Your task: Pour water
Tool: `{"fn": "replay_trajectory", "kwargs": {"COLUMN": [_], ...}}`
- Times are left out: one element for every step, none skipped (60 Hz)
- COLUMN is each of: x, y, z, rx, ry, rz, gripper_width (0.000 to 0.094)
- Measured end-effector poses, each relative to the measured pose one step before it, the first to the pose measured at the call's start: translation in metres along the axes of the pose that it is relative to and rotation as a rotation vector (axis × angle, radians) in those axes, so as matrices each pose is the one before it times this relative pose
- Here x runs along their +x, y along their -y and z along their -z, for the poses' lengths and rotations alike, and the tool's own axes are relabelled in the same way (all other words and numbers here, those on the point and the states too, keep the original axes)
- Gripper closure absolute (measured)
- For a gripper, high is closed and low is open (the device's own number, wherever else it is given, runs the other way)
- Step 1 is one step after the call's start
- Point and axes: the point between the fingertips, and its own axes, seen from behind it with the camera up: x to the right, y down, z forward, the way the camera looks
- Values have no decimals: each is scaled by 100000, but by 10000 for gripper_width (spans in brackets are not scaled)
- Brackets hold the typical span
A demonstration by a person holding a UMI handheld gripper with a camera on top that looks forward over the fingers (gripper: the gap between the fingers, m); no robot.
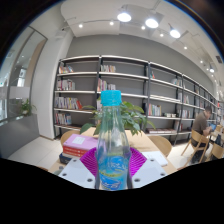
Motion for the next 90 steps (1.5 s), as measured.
{"fn": "replay_trajectory", "kwargs": {"x": [388,-2055,2088,368,241,123,178,242,-660,628,142,95,135,238,345,585,-1075,477,182,225,322,418,339,-965,12,64,-101,-42,96,48,78,92,154,-95,-51,-38,-63,8,46,78,0,-17,43,66,129,128,94,-7,-5,29,-12,57,-56,-86,-56,-22,-9,23,0,141,-226,-132,-213,-217,-204,-164,-256,-315,-26,-521,-372,-409,-420,-401,-421,-412,-364,-8,-598,-322,-267,-237,-166,-143,-149,-164,265,-623,-235,-203], "y": [-662,-857,-743,-536,-609,-551,-537,-459,-747,-73,-501,-512,-505,-543,-426,-252,-738,-193,-356,-398,-398,-428,-579,194,42,-345,213,-47,-7,30,-60,26,-171,-110,14,17,-11,-11,0,11,-46,-115,-275,-236,-225,-174,-180,-204,-231,-288,-327,-374,-455,-485,-527,-676,-742,-733,-785,-697,-784,-563,-468,-470,-449,-412,-377,-263,73,-179,-42,-55,-2,30,84,115,164,717,-144,231,267,267,337,406,479,446,1335,117,433,479], "z": [-258,519,-681,-249,-264,-263,-308,-273,-113,363,-216,-298,-257,-264,-195,-142,-236,-187,-131,-132,-46,-27,109,-1051,789,129,215,145,119,111,84,78,-584,284,78,55,30,64,49,-30,32,53,50,124,198,230,245,288,335,355,381,117,514,444,500,531,532,569,572,904,454,671,675,704,691,713,713,684,1113,190,653,644,634,623,589,560,593,1418,0,466,467,468,448,439,427,421,1563,-467,304,340], "rx": [-728,-1010,-581,-726,-545,-537,-498,-423,-357,-685,-489,-704,-743,-747,-731,-663,-178,-605,-484,-622,-695,-815,-1271,4122,623,-871,778,3,314,305,-47,82,34,109,-126,-144,-150,-335,-370,-432,-496,-770,-1086,-1189,-1050,-797,-716,-782,-814,-847,-915,-1216,-1048,-1449,-1617,-1871,-2026,-2038,-2072,-2200,-1432,-1161,-893,-909,-1016,-1127,-1084,-775,-959,111,-266,-435,-463,-413,-378,-296,-157,-626,596,209,53,6,216,504,705,696,-210,1211,940,1002], "ry": [-303,-1032,417,-112,58,291,423,255,-457,182,276,526,545,165,-205,-150,-381,377,327,164,-102,-167,-38,-40,45,-250,406,247,-320,-123,-338,-324,-43,-170,-31,75,124,-95,-207,-30,-39,-8,-179,-466,-760,-736,-550,-182,-167,-232,-150,-19,-77,-24,-128,-229,-358,-459,-486,-408,-484,-205,38,5,-149,-273,-156,112,437,232,227,118,145,281,404,462,381,464,103,143,31,-168,-402,-413,-299,-229,191,-135,53,79], "rz": [-241,-524,-172,-804,-805,-367,45,77,-305,-516,-557,-460,-492,-508,-526,-364,-553,-291,-312,-156,-63,-109,-114,-723,49,737,210,33,129,-624,-716,-751,-709,-479,-101,-102,-184,-340,-382,13,320,521,338,267,92,-13,-191,-200,-219,-271,-299,-135,-329,-164,-93,-29,-26,-50,-90,-105,-128,88,125,69,-49,-37,143,252,274,134,66,69,59,-52,-29,29,13,-15,-54,-29,133,167,79,34,83,199,213,-68,-195,-393], "gripper_width": [574,574,574,575,574,574,573,575,575,575,574,574,574,574,574,572,571,572,572,571,571,572,564,570,572,569,572,572,572,571,564,564,551,540,515,491,471,452,437,423,408,396,372,334,290,243,201,168,142,123,111,103,97,92,89,86,86,84,82,83,82,79,77,79,77,78,79,78,78,77,78,79,79,78,79,77,76,78,78,76,73,73,68,65,68,68,68,68,66,68]}}
